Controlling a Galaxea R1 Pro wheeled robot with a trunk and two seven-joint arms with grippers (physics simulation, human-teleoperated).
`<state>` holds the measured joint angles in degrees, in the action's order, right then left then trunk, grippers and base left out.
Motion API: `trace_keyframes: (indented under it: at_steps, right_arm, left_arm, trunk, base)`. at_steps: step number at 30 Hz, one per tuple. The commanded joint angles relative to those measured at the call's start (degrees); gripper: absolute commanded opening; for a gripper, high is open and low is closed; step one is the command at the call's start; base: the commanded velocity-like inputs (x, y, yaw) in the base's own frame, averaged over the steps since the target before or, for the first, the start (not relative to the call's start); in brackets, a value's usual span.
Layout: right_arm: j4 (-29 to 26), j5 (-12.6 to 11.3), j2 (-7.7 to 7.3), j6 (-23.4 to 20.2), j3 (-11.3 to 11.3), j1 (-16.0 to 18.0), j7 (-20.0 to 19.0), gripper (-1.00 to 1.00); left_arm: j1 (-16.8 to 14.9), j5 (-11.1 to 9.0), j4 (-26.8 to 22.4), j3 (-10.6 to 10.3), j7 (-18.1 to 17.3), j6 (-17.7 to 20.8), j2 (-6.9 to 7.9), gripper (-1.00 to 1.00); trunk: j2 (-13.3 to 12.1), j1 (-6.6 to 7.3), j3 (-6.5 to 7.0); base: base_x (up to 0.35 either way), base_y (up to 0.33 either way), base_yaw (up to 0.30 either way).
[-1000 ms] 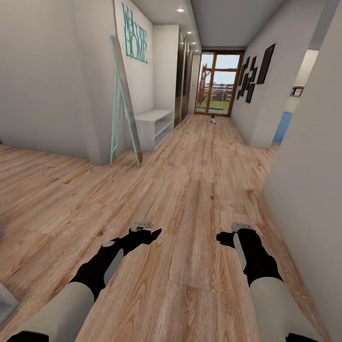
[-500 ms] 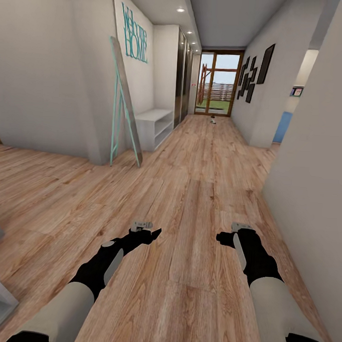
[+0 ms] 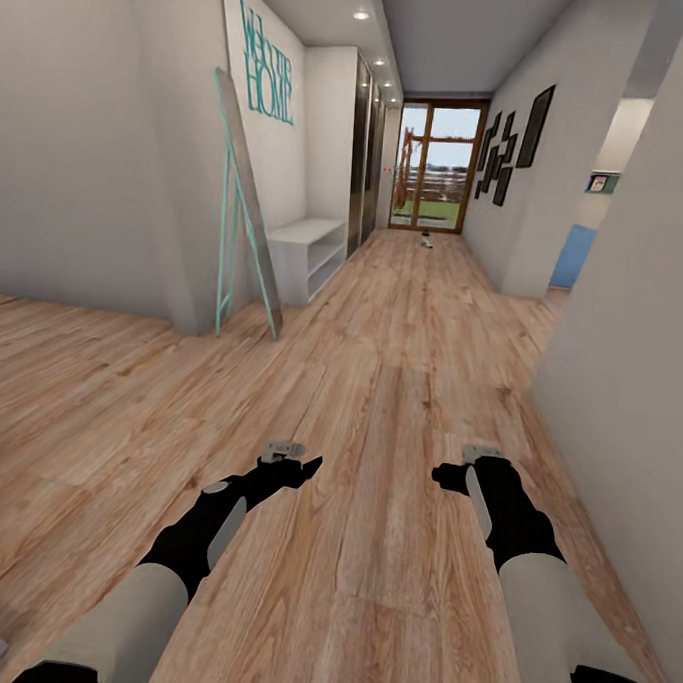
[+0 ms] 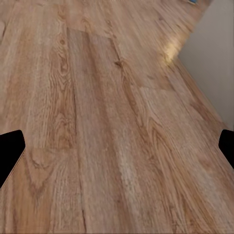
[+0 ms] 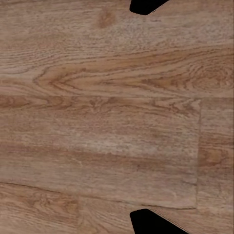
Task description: Pick up the two gym shoes and the two sandals from the corridor floor and place them onto the hallstand (shoe rack) in the corridor, making sure they are on the rack and not on the floor. Arrange them so the two gym shoes are next to each other and the two sandals are next to each other.
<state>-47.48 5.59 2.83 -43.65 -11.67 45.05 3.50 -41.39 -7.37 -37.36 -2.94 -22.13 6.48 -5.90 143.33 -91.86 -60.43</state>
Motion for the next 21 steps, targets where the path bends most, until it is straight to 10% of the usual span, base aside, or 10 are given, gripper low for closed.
trace_keyframes:
  at_steps: [1, 21]
  right_arm:
    - [-0.1, 0.6, 0.07, -0.3, -0.2, 0.0, -0.2, 1.0]
    - [-0.1, 0.7, 0.07, -0.3, -0.2, 0.0, -0.2, 1.0]
  left_arm:
    - [0.0, -0.6, -0.1, 0.0, -0.1, 0.6, 0.01, 1.0]
    - [0.0, -0.6, -0.1, 0.0, -0.1, 0.6, 0.01, 1.0]
  trunk:
    - [0.0, -0.02, -0.06]
    - [0.0, -0.02, -0.06]
  base:
    - [0.343, 0.0, 0.0]
    - [0.346, 0.0, 0.0]
